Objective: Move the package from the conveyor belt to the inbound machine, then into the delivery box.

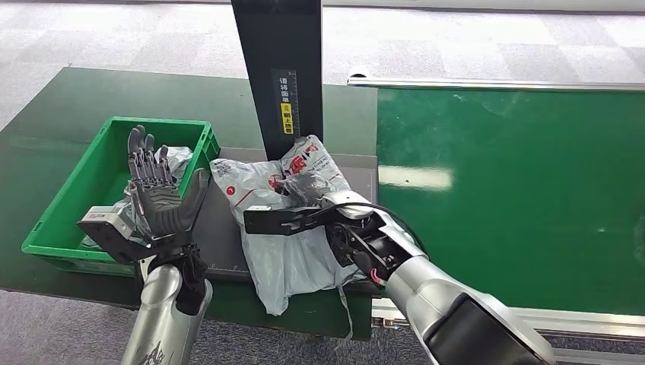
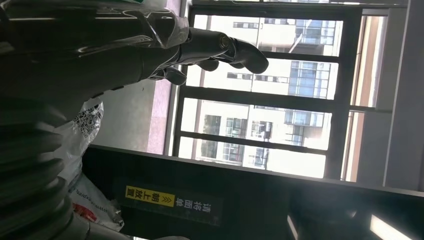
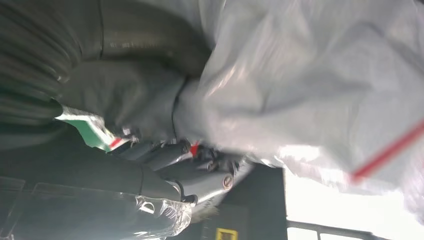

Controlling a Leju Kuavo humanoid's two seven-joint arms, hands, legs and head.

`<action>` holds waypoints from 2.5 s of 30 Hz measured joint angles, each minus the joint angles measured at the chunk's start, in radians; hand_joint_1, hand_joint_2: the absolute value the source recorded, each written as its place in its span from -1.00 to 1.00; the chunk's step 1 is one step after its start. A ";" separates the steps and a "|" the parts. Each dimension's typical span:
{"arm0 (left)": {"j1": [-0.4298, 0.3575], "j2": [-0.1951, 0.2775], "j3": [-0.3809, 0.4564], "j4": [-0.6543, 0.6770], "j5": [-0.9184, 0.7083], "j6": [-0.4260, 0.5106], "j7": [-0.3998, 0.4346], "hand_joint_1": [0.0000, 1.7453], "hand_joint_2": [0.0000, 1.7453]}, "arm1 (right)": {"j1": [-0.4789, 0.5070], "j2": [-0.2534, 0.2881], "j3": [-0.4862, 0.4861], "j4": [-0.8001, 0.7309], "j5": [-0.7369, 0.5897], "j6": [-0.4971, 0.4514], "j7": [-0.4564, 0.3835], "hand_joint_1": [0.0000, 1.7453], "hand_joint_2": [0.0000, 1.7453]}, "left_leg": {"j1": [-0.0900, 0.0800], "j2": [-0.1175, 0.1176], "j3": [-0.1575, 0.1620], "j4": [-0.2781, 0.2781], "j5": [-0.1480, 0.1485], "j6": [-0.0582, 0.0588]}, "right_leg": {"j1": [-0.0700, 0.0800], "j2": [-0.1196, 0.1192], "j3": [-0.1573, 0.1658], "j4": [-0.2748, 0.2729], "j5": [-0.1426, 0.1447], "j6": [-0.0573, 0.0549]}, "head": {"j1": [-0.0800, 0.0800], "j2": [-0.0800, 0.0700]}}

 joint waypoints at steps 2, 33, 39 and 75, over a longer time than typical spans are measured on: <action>0.002 0.000 0.000 0.000 0.000 0.000 0.000 -1.00 1.00 | 0.010 -0.006 -0.040 -0.009 -0.083 0.004 -0.072 -1.00 1.00 | 0.000 0.000 0.000 0.000 0.000 0.000 | 0.000 0.000 0.000 0.000 0.000 0.000 | 0.000 0.000; 0.035 0.045 -0.065 0.037 -0.052 -0.276 0.155 -1.00 1.00 | 0.399 -0.153 -0.565 -0.488 -0.495 -0.071 -0.461 -1.00 1.00 | 0.000 0.000 0.000 0.000 -0.001 0.000 | 0.000 0.000 0.000 0.000 0.000 0.000 | 0.000 0.000; 0.009 0.052 -0.109 0.100 -0.225 -0.278 0.192 -1.00 1.00 | 0.486 -0.178 -0.609 -0.603 -0.448 -0.143 -0.481 -1.00 1.00 | 0.000 -0.001 0.000 0.000 -0.001 0.000 | 0.000 0.000 0.000 0.000 0.000 0.000 | 0.000 0.000; -0.184 0.034 -0.253 0.540 -0.852 -0.195 0.443 1.00 1.00 | 0.508 -0.198 -0.726 -0.533 -0.598 -0.100 -0.331 -1.00 1.00 | 0.000 -0.001 0.000 0.000 -0.001 0.000 | 0.000 0.000 0.001 0.000 0.000 0.000 | 0.000 0.000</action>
